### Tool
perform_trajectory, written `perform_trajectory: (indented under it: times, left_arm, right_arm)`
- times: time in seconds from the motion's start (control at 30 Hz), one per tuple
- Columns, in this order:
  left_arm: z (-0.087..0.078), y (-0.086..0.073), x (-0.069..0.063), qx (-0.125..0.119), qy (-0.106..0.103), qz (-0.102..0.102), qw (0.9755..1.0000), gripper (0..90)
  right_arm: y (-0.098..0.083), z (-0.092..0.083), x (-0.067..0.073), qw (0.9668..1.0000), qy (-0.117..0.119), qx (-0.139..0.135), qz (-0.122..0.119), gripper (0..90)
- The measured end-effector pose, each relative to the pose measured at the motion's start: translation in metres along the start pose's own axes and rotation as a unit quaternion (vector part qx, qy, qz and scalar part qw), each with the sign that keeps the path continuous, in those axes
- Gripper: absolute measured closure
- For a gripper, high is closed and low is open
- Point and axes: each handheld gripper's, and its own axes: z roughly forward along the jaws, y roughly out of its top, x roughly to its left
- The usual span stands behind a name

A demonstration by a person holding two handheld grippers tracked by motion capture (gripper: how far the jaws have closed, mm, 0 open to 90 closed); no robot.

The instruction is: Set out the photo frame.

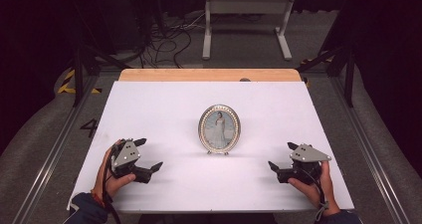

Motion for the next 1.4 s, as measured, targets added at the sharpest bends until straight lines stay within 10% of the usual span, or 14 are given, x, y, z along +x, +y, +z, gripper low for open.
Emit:
perform_trajectory:
  times: [0.87,1.4]
  left_arm:
    - [-0.031,-0.047,0.005,0.001,0.005,-0.053,0.9986,6.6]
    - [-0.048,-0.048,0.004,-0.025,0.035,-0.079,0.9960,8.9]
  right_arm:
    - [-0.055,-0.036,-0.020,0.9967,-0.023,-0.012,0.077,7.7]
    - [-0.047,-0.040,-0.015,0.9974,-0.024,-0.033,0.060,8.5]
